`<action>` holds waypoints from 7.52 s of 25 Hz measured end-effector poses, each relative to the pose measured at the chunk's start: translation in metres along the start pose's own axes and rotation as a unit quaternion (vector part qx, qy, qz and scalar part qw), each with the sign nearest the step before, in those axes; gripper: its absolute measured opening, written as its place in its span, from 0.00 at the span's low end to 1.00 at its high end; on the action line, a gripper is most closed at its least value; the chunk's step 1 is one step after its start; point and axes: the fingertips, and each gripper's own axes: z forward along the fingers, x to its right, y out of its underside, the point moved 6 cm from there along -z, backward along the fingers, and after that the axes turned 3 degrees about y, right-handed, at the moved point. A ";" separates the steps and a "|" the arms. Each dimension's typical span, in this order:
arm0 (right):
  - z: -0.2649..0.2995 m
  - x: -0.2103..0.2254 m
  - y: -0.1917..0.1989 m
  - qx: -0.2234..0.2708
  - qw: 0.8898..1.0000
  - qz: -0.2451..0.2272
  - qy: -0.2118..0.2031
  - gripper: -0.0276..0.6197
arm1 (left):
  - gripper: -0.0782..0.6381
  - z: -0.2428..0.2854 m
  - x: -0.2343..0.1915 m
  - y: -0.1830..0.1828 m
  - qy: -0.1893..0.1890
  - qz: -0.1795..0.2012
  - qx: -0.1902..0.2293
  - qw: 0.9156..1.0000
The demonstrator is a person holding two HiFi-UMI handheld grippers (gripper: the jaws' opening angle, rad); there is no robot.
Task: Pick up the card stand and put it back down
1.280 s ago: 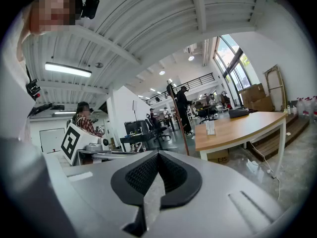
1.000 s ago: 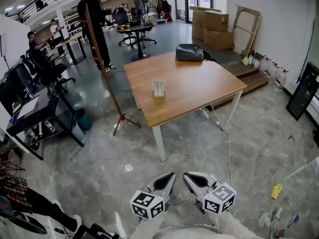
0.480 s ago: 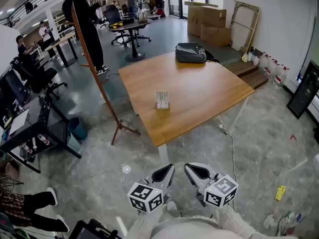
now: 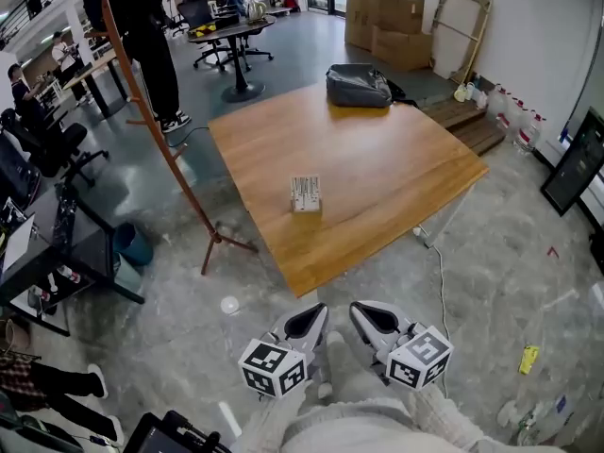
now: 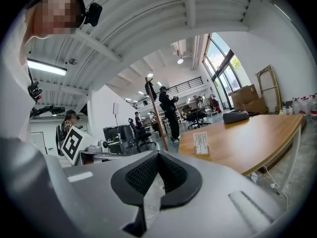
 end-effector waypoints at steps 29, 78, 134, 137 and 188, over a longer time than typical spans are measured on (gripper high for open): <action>0.249 0.195 -0.079 -0.048 0.997 -0.004 -0.062 0.04 | 0.12 0.183 -0.227 -0.102 -0.055 -0.030 0.010 0.998; 0.325 0.261 0.025 -0.148 0.989 -0.003 -0.028 0.29 | 0.27 0.224 -0.346 -0.021 -0.036 -0.029 -0.074 0.996; 0.358 0.268 0.016 -0.237 0.957 -0.158 -0.059 0.29 | 0.36 0.258 -0.341 -0.043 0.048 0.165 -0.188 0.967; 0.355 0.265 -0.005 -0.229 0.957 -0.168 -0.059 0.29 | 0.36 0.255 -0.334 -0.063 0.042 0.171 -0.179 0.968; 0.291 0.196 -0.125 -0.149 0.954 -0.252 -0.063 0.29 | 0.36 0.192 -0.251 -0.170 0.022 0.212 -0.109 0.971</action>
